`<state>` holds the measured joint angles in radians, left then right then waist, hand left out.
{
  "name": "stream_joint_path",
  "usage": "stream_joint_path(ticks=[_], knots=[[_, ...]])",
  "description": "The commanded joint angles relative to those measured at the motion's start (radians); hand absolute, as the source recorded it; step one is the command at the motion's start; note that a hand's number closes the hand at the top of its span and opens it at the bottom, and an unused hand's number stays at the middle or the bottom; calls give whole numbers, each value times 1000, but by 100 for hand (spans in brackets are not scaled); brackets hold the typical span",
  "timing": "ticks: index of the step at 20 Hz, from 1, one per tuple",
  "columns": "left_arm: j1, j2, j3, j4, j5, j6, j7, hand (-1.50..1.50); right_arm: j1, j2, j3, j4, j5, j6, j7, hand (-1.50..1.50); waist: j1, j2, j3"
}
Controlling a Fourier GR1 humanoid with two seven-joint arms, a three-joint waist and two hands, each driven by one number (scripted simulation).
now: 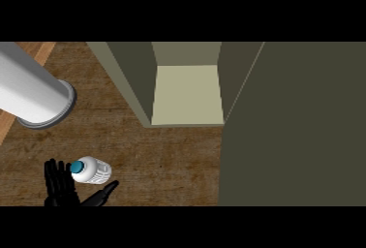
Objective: Pick up the bottled water, place it into the cabinet and close the cabinet
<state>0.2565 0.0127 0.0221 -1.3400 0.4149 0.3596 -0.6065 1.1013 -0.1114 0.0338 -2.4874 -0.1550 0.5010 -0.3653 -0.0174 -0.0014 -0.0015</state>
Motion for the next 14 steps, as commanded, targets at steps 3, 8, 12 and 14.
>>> stream_joint_path(ticks=[3, 8, 12, 14], knots=[[-111, 5, 97, 225, 23, -50, -123, -150, 59, -8, -54, -131, -108, 26, 20, -150, -4, 1, 0], [-167, 13, 143, 355, 53, -113, -180, -150, 53, 13, -44, -150, -78, 19, 24, -150, 2, 2, -1], [-149, 3, 146, 378, 104, -257, -222, -150, 103, 13, -67, -126, -78, 55, -26, -150, 0, -1, 0], [-256, 35, 187, 486, 129, -289, -224, -150, 23, 3, -72, -72, -76, 46, -7, -150, 5, 3, 0]])
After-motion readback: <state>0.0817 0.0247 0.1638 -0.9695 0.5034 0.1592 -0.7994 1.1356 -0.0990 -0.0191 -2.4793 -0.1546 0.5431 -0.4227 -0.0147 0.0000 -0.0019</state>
